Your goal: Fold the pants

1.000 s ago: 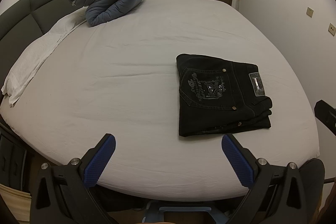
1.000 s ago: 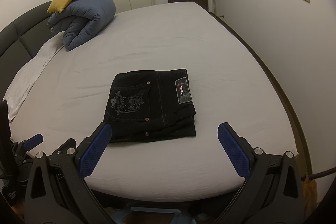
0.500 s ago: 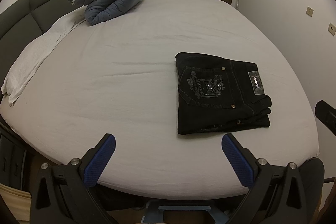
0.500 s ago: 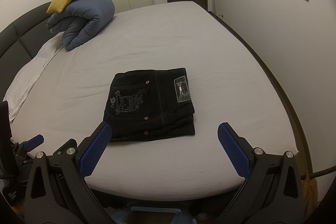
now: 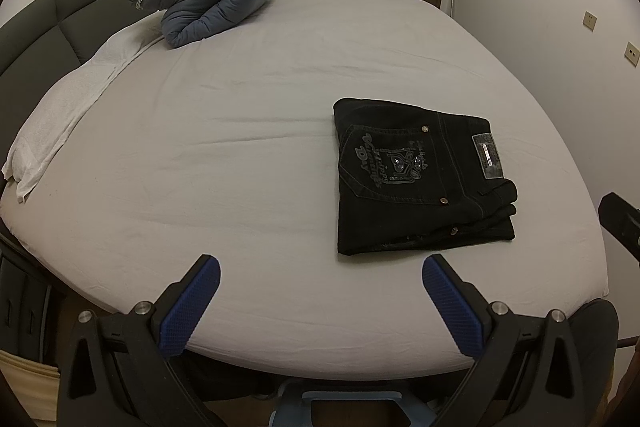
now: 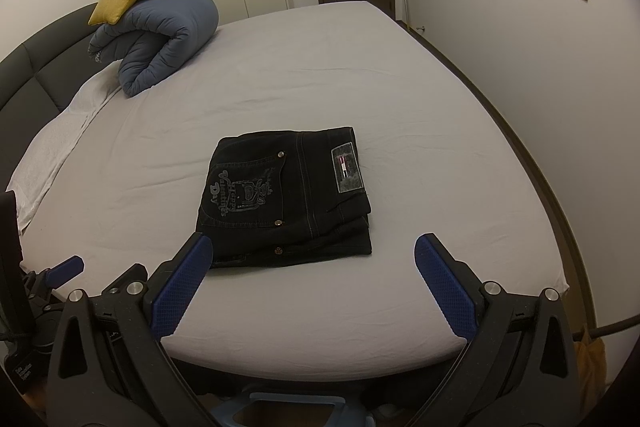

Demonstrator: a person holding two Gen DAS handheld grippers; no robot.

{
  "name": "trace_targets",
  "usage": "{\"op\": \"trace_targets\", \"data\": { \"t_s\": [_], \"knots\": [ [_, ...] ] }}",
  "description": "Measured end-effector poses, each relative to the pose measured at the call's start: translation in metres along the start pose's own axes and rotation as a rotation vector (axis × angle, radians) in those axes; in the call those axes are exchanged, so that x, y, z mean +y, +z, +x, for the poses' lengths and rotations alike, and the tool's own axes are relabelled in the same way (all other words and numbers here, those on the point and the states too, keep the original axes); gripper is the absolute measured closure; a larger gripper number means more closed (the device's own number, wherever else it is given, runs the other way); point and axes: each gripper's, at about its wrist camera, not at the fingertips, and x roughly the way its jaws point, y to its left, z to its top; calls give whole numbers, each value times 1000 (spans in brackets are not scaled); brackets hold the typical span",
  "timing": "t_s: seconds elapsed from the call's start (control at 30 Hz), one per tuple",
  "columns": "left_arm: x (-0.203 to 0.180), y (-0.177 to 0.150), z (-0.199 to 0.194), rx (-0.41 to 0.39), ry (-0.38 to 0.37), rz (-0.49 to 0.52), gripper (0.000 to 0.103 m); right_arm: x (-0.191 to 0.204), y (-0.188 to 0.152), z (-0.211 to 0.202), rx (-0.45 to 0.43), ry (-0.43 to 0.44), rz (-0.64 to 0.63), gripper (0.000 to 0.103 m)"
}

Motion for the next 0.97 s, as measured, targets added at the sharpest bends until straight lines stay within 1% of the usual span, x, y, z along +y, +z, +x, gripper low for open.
{"op": "trace_targets", "data": {
  "t_s": [0.97],
  "knots": [
    [5,-2,2,3,4,-1,0,1,-7,-1,7,2,6,0]
  ]
}}
